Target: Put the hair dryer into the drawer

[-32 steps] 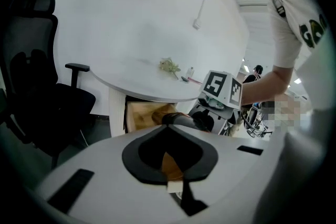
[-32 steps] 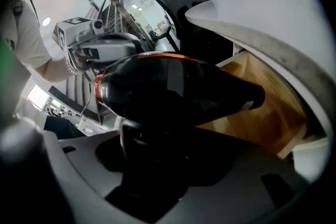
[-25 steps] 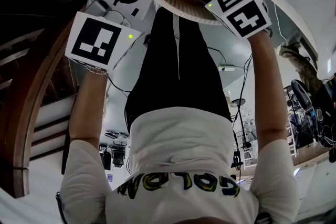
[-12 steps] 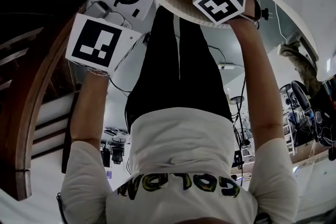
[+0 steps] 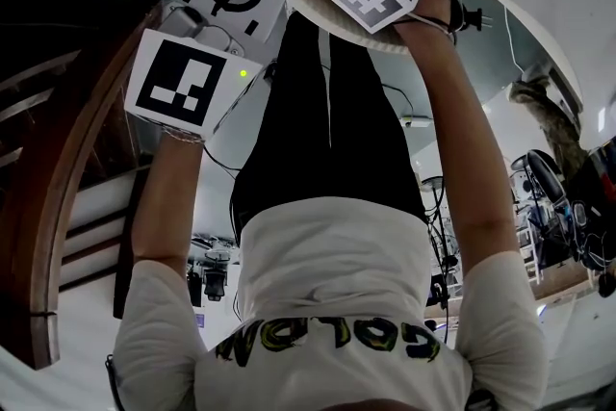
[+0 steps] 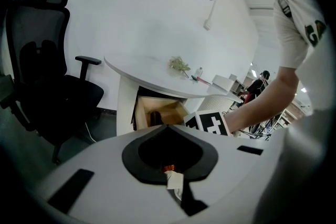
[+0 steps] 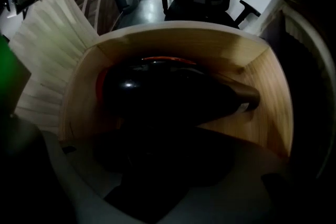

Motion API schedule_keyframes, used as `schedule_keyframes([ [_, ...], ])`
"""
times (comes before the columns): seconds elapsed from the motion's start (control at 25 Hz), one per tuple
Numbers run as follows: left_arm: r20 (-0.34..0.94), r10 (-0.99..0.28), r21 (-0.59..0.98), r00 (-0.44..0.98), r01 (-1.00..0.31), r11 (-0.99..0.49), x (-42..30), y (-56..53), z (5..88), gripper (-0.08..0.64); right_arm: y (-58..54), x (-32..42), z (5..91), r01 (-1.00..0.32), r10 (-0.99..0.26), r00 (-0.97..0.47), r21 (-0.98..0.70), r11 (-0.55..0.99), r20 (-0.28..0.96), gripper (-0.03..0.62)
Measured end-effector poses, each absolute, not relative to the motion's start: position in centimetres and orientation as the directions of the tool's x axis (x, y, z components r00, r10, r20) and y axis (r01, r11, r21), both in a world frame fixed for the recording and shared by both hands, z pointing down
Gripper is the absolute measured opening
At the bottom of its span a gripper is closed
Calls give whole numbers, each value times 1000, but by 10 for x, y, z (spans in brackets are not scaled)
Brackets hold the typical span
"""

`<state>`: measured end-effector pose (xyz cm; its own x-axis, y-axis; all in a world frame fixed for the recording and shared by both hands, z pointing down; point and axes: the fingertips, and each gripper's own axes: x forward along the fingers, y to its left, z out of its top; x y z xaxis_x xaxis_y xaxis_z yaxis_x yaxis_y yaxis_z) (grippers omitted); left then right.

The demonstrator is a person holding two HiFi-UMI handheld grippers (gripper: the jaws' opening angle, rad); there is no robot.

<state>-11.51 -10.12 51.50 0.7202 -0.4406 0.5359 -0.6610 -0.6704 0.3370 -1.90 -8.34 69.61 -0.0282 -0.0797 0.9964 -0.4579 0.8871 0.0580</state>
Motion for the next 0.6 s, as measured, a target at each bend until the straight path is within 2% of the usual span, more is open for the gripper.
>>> schedule_keyframes([
  [0.32,536,-453,332,712,-671,-663,-107,-100,509,11,-89,-12,697,-453,-101,23,101,886,995,297],
  [0.36,533,-458,329,712,-673,-662,-108,-101,506,11,-91,-13,695,-456,-106,20,104,884,994,318],
  [0.6,524,-502,338,688,-709,-619,-119,-108,495,11,-89,-23,669,-493,-86,-65,43,869,994,316],
])
